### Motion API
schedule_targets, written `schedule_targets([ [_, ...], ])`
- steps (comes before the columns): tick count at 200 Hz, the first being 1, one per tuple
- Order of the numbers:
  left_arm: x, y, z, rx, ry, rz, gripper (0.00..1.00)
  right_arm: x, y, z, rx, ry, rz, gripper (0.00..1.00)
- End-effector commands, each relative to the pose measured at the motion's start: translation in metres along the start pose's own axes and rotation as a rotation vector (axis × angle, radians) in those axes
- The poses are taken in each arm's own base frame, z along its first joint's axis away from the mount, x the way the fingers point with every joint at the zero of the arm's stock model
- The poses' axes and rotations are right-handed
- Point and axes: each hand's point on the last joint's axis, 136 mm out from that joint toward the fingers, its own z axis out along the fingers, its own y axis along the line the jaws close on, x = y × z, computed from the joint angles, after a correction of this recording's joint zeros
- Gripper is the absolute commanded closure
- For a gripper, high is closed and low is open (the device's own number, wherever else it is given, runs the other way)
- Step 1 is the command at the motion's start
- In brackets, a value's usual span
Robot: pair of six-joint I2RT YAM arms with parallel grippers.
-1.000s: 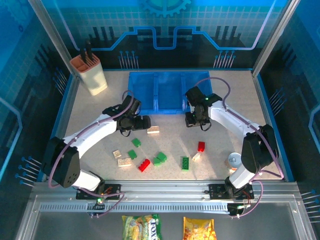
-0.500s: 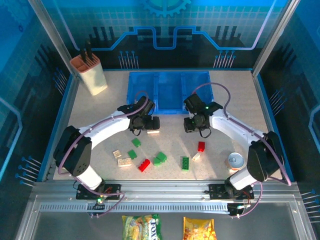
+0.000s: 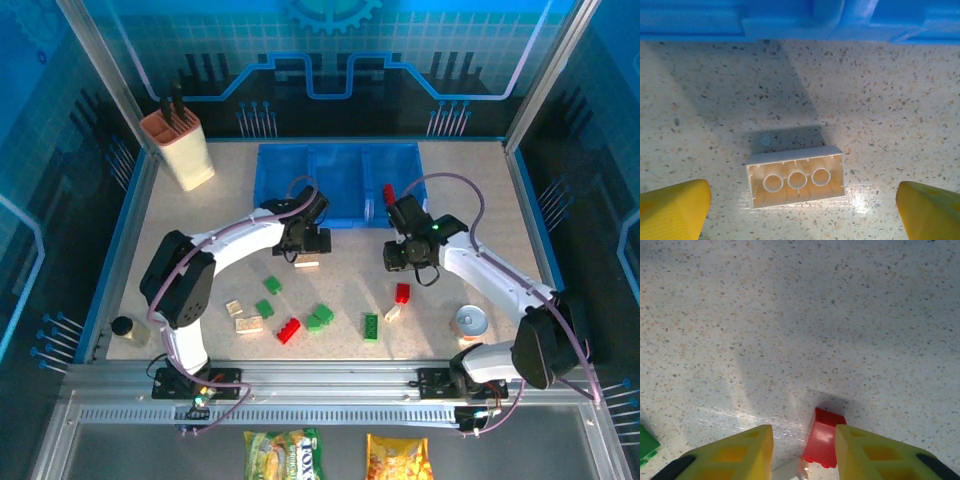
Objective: Sort the legos into containers by color
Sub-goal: Pick up the lego from the center of the table.
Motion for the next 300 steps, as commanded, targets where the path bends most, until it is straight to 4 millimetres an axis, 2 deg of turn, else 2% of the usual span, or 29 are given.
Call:
schedule_targets([
  [1,0.005,0.002,0.008,-0.065,0.034,0.005,0.03,0.005,-0.009,-0.003,-0.010,-0.004,0.017,0.61],
  [78,0.016,0.004,0.030,-0.134,0.090,-0.005,0.08,0.005,-0.020,-0.012,-0.029,-0.020,0.020,0.61],
  [180,0.025,0.006,0.043,-0.145,0.122,0.000,0.25,0.010,-0.022,-0.017,-0.034,-0.017,0.021,0.61],
  [241,0.023,0.001,0.039,-0.130,0.114,0.005,0.36,0.010,-0.024,-0.025,-0.028,-0.030,0.018,0.61],
  [300,0.004,-0.025,0.009,-0.062,0.053,0.020,0.41,0.011,-0.028,-0.032,-0.016,-0.043,0.016,0.61],
])
